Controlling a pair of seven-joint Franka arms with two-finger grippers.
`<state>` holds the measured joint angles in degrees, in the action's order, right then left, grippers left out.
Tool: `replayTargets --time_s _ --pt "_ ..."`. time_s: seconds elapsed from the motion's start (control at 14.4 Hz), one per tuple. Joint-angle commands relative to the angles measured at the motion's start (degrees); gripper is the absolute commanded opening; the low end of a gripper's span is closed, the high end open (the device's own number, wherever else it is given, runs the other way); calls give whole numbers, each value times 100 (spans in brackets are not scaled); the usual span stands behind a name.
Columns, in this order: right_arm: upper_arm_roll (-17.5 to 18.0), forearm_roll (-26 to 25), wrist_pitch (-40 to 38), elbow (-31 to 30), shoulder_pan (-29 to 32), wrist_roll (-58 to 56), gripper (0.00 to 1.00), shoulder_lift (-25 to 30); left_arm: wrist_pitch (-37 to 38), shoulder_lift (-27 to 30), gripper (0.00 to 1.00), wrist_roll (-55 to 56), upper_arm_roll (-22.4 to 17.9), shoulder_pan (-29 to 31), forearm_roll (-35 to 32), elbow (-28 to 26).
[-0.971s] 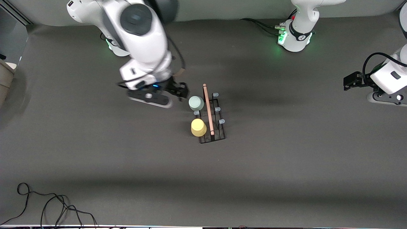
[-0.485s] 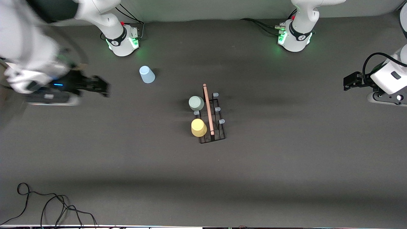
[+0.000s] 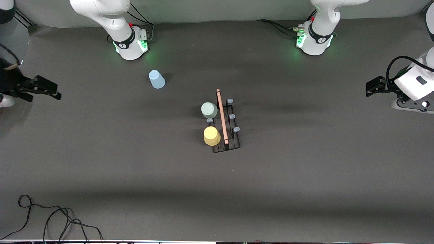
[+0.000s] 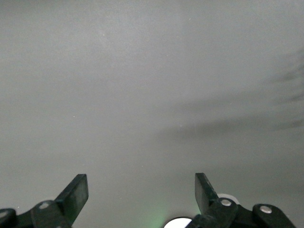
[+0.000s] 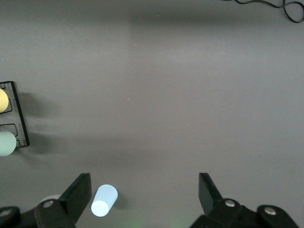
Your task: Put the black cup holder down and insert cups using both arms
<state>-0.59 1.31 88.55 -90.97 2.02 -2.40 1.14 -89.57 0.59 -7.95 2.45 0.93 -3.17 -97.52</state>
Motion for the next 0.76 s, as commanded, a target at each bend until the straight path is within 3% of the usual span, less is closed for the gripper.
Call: replayTargets --time_s 0.0,0.69 --pt "76 -60 13 -52 79 -85 100 18 98 -24 100 48 10 13 53 76" --pt "94 -113 -75 -52 17 38 100 18 115 -24 100 48 10 31 53 76"
